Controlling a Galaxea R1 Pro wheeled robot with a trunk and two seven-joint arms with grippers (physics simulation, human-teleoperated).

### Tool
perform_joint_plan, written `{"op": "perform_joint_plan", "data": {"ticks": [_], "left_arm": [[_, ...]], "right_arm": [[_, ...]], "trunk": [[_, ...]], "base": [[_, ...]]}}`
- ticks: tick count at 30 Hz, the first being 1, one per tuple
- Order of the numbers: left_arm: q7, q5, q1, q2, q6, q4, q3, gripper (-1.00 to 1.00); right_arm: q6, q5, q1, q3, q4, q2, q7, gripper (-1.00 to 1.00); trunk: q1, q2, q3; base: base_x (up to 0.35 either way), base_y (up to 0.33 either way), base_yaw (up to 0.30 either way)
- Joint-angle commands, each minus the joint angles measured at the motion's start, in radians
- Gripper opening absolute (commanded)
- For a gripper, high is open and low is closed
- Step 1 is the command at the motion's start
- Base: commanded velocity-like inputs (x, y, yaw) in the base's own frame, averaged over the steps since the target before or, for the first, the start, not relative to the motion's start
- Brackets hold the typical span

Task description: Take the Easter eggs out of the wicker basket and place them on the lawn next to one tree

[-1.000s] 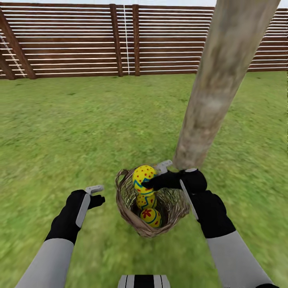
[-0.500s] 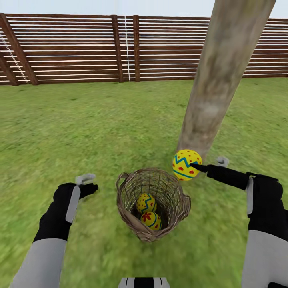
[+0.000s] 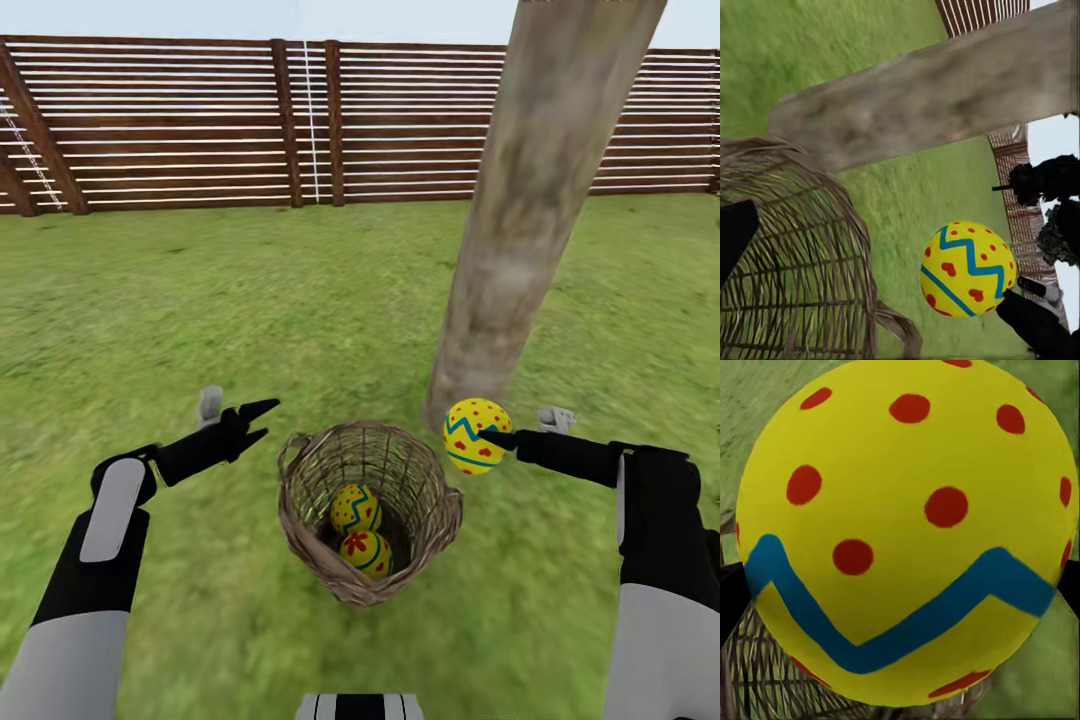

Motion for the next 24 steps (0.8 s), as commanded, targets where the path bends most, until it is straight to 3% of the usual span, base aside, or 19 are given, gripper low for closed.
{"op": "perform_joint_plan", "data": {"ticks": [1,5,16,24], "left_arm": [[-0.012,-0.009,0.0,0.0,0.005,0.0,0.0,1.0],[-0.015,-0.008,0.003,-0.002,0.005,0.0,-0.004,1.0],[-0.019,-0.007,0.003,-0.003,0.005,-0.001,-0.076,1.0],[-0.029,-0.007,0.003,-0.003,0.005,-0.001,-0.079,1.0]], "right_arm": [[0.006,0.009,-0.001,-0.001,-0.001,0.0,0.01,-1.0],[0.007,0.008,-0.001,-0.001,-0.001,-0.001,0.011,-1.0],[0.009,0.005,-0.001,-0.003,-0.001,-0.001,0.012,-1.0],[0.009,0.008,-0.001,-0.003,0.004,0.001,0.011,-1.0]], "trunk": [[0.0,0.0,0.0],[0.0,0.0,0.005],[0.0,0.0,0.017],[0.0,0.0,0.025]], "base": [[0.004,-0.02,-0.206],[0.001,-0.004,-0.225],[0.0,0.0,-0.242],[0.0,0.0,-0.26]]}}
